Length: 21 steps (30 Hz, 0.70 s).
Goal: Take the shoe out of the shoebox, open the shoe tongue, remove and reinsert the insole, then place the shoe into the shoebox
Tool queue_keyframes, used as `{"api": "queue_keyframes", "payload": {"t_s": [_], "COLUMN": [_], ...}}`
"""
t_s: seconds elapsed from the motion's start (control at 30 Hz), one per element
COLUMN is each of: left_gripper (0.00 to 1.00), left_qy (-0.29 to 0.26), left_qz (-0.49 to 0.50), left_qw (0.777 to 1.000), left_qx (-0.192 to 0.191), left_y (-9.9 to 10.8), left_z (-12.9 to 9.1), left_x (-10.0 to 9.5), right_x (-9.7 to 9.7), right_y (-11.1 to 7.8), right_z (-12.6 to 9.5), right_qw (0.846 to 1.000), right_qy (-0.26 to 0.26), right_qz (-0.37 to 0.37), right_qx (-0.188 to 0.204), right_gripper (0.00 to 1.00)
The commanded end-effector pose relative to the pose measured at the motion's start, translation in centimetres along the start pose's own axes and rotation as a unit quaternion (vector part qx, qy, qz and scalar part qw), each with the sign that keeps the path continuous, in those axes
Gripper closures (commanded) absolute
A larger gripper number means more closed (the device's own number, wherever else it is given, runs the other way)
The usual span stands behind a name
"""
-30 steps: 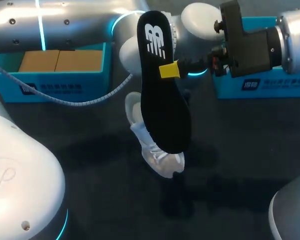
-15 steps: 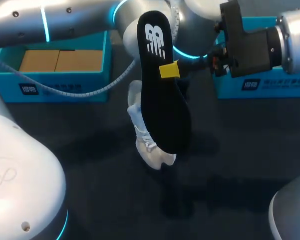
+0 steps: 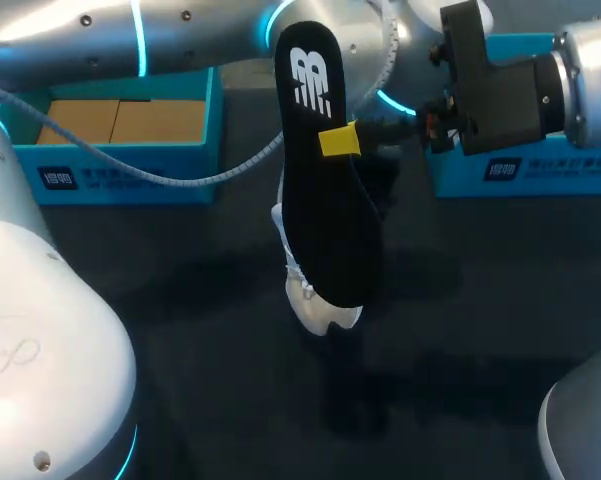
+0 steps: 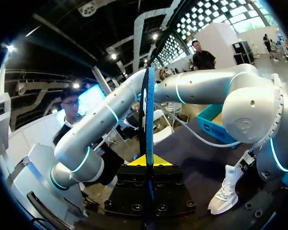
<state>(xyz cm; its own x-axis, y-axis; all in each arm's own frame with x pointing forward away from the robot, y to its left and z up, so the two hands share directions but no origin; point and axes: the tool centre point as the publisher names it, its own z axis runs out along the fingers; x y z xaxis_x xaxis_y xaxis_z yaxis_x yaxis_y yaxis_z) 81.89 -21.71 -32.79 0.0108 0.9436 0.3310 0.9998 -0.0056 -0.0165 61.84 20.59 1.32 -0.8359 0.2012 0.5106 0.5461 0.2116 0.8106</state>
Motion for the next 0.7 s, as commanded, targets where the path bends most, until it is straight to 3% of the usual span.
{"api": "queue_keyframes", "payload": {"t_s": [0.03,0.7], "left_gripper": [1.0,1.0], "left_qy": [0.015,0.067], "left_qz": [0.009,0.041], "left_qw": [1.0,0.997], "left_qx": [0.001,0.013], "left_y": [0.3,2.3], "left_z": [0.5,3.6], "left_x": [-1.1,-2.9], "right_x": [-0.1,-0.1], "right_y": [0.2,0.2], "right_z": [0.5,0.5], "right_qw": [1.0,1.0], "right_qy": [-0.001,-0.001], "right_qz": [0.001,0.001], "right_qx": [0.002,0.002], "right_gripper": [1.0,1.0]}}
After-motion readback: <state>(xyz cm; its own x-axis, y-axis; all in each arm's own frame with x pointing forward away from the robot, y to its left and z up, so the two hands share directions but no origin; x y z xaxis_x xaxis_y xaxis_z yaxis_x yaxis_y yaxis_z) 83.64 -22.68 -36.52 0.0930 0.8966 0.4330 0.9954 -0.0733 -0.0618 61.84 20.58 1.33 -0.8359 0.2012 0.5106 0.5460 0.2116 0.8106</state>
